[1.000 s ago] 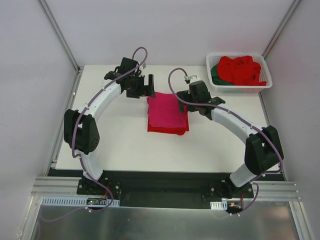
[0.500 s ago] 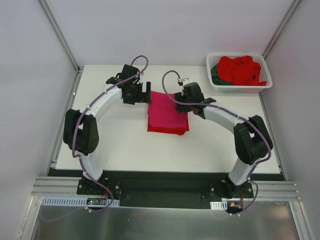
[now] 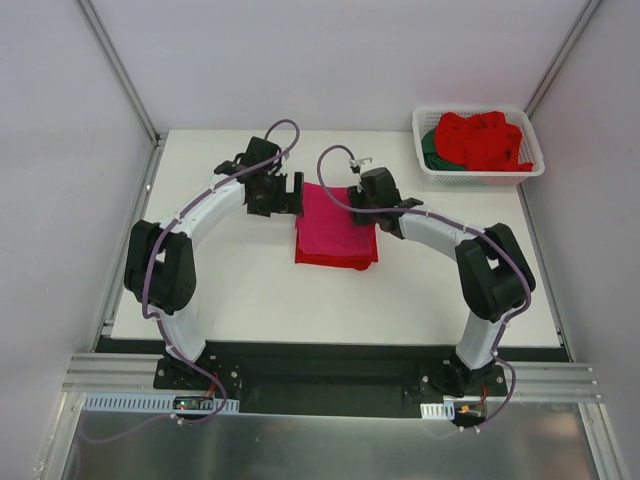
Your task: Fold and stack the t-shirts
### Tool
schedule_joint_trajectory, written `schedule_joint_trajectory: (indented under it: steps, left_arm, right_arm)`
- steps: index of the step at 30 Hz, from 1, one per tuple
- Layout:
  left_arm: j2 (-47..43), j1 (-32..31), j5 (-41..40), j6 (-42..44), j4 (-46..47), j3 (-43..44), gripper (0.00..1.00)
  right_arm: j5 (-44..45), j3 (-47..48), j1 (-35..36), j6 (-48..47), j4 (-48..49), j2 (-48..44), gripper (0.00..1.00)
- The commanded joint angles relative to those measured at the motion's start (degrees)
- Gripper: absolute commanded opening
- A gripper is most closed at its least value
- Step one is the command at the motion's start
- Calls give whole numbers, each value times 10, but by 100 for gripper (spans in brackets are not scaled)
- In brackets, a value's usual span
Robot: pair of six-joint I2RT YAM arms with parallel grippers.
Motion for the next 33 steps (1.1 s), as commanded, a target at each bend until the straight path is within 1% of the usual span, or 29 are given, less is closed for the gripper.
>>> schedule_joint_trajectory:
  steps: [1, 9, 19, 20, 22, 23, 25, 26, 33]
  left_arm:
    - [-41, -12, 4, 5, 9, -5, 99]
    - [-44, -16, -1, 8, 10, -12, 99]
    - [-45, -19, -3, 7, 11, -14, 99]
    - [-45, -19, -3, 7, 10, -15, 99]
    - [-46, -19, -4, 8, 10, -16, 99]
    - [-46, -19, -4, 8, 10, -18, 99]
    - [-47, -19, -4, 7, 10, -19, 99]
    - [-45, -19, -4, 7, 9, -19, 99]
    - [-40, -19, 0, 5, 11, -21, 99]
  right_arm:
    - [47, 26, 9, -13, 22, 1, 41]
    - [83, 33, 10, -14, 22, 8, 43]
    - [55, 59, 10, -15, 5, 50, 38]
    - [54, 61, 10, -15, 5, 54, 33]
    - [53, 61, 9, -14, 5, 57, 28]
    - [54, 61, 10, -14, 5, 57, 21]
    - [60, 60, 10, -14, 3, 55, 10]
    - [64, 59, 10, -13, 2, 54, 1]
    - [108, 44, 10, -10, -26, 12, 1]
